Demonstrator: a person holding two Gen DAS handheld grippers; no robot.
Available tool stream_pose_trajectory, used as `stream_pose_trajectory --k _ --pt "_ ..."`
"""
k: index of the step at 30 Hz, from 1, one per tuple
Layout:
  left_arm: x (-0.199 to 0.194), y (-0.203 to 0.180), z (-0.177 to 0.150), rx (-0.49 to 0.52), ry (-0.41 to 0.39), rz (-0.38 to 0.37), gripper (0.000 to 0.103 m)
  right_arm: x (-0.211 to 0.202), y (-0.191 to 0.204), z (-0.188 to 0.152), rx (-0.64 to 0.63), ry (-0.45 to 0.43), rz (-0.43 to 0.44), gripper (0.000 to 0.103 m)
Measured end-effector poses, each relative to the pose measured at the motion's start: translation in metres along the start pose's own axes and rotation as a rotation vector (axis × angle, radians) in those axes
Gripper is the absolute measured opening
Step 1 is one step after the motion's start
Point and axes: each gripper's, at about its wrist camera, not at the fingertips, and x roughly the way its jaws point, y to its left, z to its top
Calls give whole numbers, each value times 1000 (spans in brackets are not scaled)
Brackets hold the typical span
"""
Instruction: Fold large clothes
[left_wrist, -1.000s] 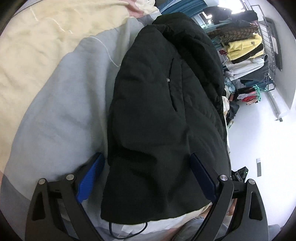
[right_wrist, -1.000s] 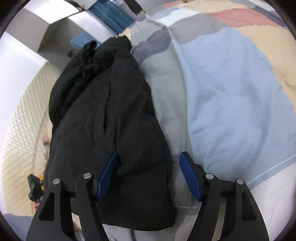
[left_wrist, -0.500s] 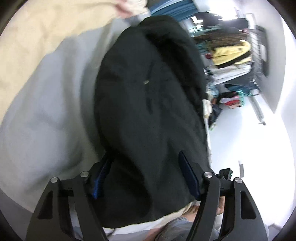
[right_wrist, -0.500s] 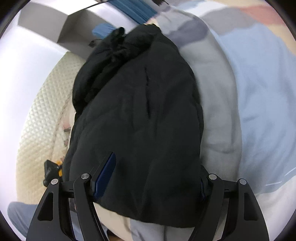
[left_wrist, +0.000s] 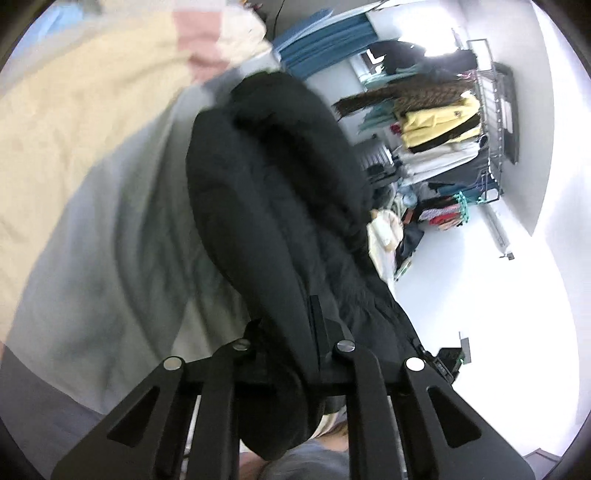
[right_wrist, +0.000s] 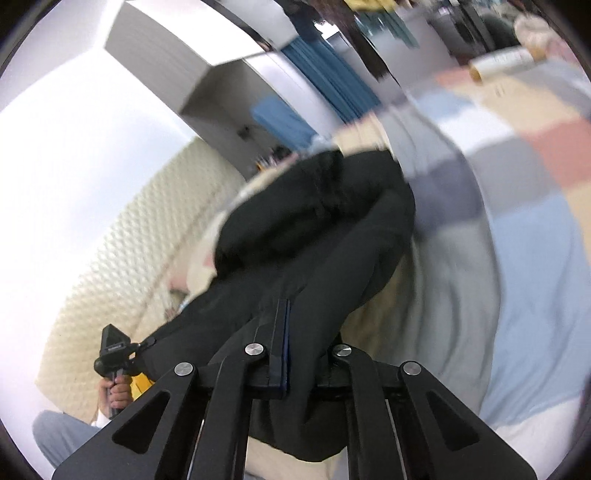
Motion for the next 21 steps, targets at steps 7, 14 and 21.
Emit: stream_pose_trajectory --k 7,14,21 --pt "-43 -57 29 48 -78 -5 12 -42 42 40 -43 -92 45 5" --pt "-71 -111 36 157 -83 15 12 -82 74 59 -40 -104 93 5" --pt "-91 -130 15 201 -12 82 12 -121 94 35 -50 -74 93 5"
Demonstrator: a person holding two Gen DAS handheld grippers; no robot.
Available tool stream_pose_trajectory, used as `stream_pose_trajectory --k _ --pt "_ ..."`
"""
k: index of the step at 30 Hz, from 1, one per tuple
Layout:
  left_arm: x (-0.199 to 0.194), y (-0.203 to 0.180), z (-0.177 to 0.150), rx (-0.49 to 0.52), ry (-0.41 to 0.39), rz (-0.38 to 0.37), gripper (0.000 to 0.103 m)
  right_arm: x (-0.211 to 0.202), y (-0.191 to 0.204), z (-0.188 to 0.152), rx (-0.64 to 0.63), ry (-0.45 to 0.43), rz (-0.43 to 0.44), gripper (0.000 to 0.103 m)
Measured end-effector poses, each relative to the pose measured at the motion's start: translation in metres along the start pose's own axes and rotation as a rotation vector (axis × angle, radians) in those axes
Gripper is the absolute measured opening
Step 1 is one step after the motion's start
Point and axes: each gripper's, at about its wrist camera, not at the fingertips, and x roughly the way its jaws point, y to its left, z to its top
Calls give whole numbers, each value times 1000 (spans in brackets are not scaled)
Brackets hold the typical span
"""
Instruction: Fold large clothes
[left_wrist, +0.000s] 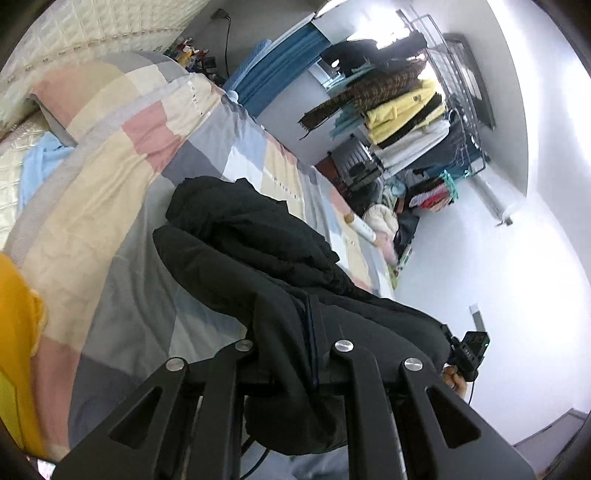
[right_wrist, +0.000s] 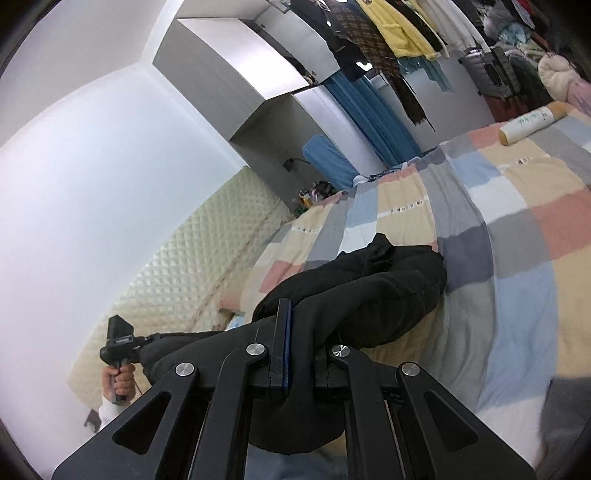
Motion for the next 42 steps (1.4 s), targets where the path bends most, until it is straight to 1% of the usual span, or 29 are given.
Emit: stream_pose_trajectory --k 5,7,8,11,15,19,24,26,30,35,39,42 --pt "-19 -6 -20 2 18 18 12 -32 13 -25 24 -18 4 5" --pt "-29 -8 -28 -21 11 16 12 -44 20 -31 35 -34 -6 5" --pt "-33 -8 -35 -48 3 13 12 -49 24 -32 45 -44 -8 5" --pt "-42 -16 -42 -72 -13 1 12 -59 29 -27 65 -77 -26 5" --pt "-41 -21 -37 -60 -7 27 12 -52 26 -15 81 -75 -47 5" --pt "-34 -13 -21 -90 11 55 12 -30 19 1 75 -43 -71 5" --pt "-11 -16 11 -76 51 149 12 -1 5 26 69 -8 -124 5" --pt "-3 -17 21 -77 56 174 12 10 -5 36 86 -1 -143 5" --pt "23 -23 49 -62 68 251 13 35 -23 54 117 11 -183 5" --pt "56 -24 80 -50 75 338 13 84 -59 80 162 30 -257 5" --pt "93 -19 108 -48 83 432 13 125 -86 94 183 71 -342 4" --pt "126 -14 126 -32 105 529 13 158 -104 100 184 107 -414 4"
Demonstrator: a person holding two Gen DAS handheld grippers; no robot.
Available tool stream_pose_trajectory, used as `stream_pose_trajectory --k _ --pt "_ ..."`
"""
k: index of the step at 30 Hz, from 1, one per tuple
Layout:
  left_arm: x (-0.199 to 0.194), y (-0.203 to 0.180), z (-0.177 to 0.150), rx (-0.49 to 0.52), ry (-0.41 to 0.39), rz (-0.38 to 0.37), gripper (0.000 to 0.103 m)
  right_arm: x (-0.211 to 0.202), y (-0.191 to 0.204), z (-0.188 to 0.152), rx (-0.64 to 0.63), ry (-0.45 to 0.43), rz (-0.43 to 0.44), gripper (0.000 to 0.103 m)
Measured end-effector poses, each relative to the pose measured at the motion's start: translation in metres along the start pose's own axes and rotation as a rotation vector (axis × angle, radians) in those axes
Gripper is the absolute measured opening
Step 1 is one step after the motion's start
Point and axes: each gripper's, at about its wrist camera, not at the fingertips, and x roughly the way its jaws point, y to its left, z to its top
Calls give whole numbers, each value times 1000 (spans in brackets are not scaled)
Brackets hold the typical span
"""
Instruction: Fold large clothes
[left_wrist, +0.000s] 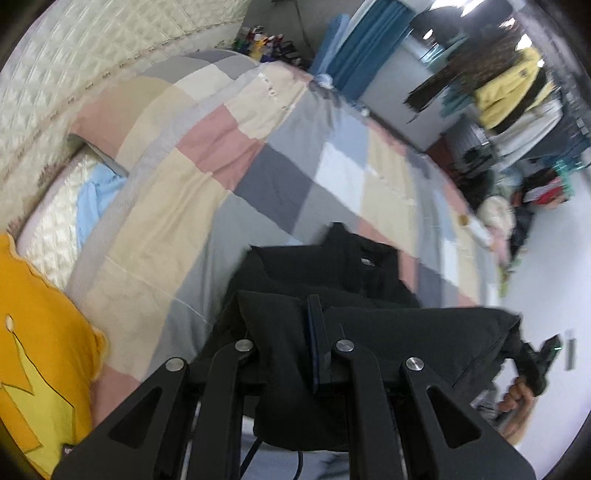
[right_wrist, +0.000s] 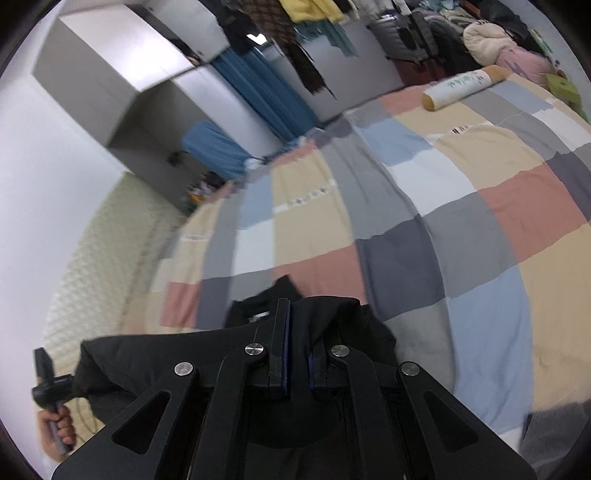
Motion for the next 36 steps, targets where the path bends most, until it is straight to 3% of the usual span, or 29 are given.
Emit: stream_pose_trajectory --k 5,15,19,25,29,33,35,36 --pt "55 -18 28 61 44 161 13 60 -4 11 -22 56 -116 4" --pt "165 -25 51 110 193 342 15 175 -25 8 -74 213 -264 2" --pt "203 -25 54 112 238 375 15 207 -34 1 -86 265 -286 1" --pt "237 -25 55 114 279 394 15 236 -42 -5 -86 324 -286 0" --pt "229 -27 61 129 286 364 15 224 -47 -3 -48 313 -243 1" --pt "206 -14 60 63 284 272 17 202 -51 1 4 323 -149 8" --pt "195 -9 57 32 281 228 24 186 -54 2 49 330 -101 14" --pt "187 -7 54 23 282 209 27 181 -52 3 52 330 -87 24"
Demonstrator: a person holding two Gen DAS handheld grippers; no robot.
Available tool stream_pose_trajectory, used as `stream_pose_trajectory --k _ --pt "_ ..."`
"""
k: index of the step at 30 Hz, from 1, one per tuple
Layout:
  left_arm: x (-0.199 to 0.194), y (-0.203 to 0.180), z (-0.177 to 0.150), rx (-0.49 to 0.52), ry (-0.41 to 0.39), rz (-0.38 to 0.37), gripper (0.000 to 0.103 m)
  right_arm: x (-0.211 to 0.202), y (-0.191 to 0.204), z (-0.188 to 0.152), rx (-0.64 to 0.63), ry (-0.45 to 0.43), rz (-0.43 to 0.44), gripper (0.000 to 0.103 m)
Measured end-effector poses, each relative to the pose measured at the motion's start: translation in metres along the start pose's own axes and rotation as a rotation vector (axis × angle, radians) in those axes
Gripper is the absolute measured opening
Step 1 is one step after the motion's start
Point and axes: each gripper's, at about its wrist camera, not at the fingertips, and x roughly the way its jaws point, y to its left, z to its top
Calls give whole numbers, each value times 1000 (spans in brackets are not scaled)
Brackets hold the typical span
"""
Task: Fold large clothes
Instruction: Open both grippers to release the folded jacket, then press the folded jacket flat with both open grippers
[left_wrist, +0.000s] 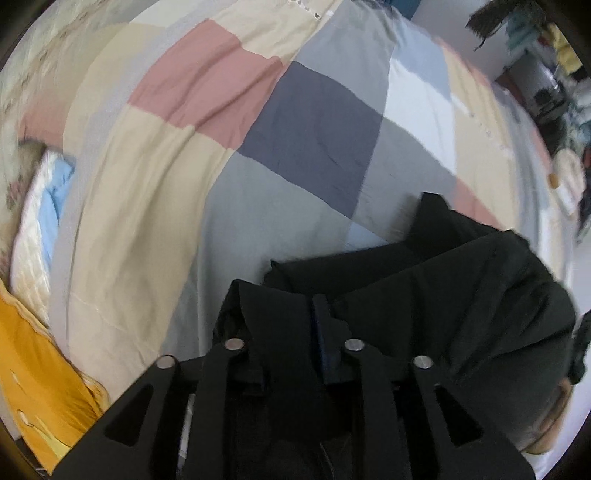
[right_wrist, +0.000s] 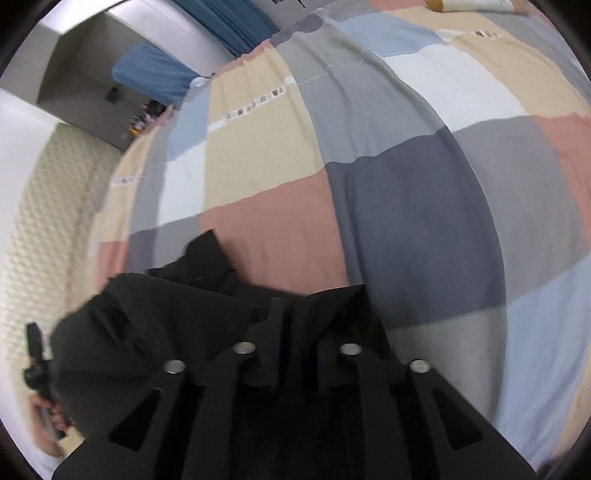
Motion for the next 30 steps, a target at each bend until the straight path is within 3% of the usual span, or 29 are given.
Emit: stream_pose_trajectory --k 2,3,4,5,9,11,15,20,23,30 --pt "-12 3 -10 11 1 -25 46 -17 5 -4 -17 -7 45 53" --pt "-20 5 -15 12 -11 -28 58 -31 8 -7 -26 -24 45 72" --pt "-29 6 -21 11 -35 -15 84 -42 12 -10 -34 -47 43 75" --pt "-39 8 -25 17 -70 -6 89 -52 17 -11 -47 -62 46 75" --pt "-77 -2 -47 95 -228 -64 89 -88 48 -22 -161 -190 -12 77" --pt "-86 -17 -58 159 -321 -52 89 -93 74 -37 -239 -247 -36 77" --pt "-81 -63 -97 263 -480 -126 89 -69 111 -72 -332 -263 23 77" --pt "-32 -101 -110 289 -513 -125 89 -9 137 -114 -375 -241 60 77" --pt "-9 -110 -109 281 -539 -99 89 6 151 -121 -441 -277 -13 77" --pt "-1 -105 -112 282 -595 -60 89 21 160 -121 -515 -296 -52 77"
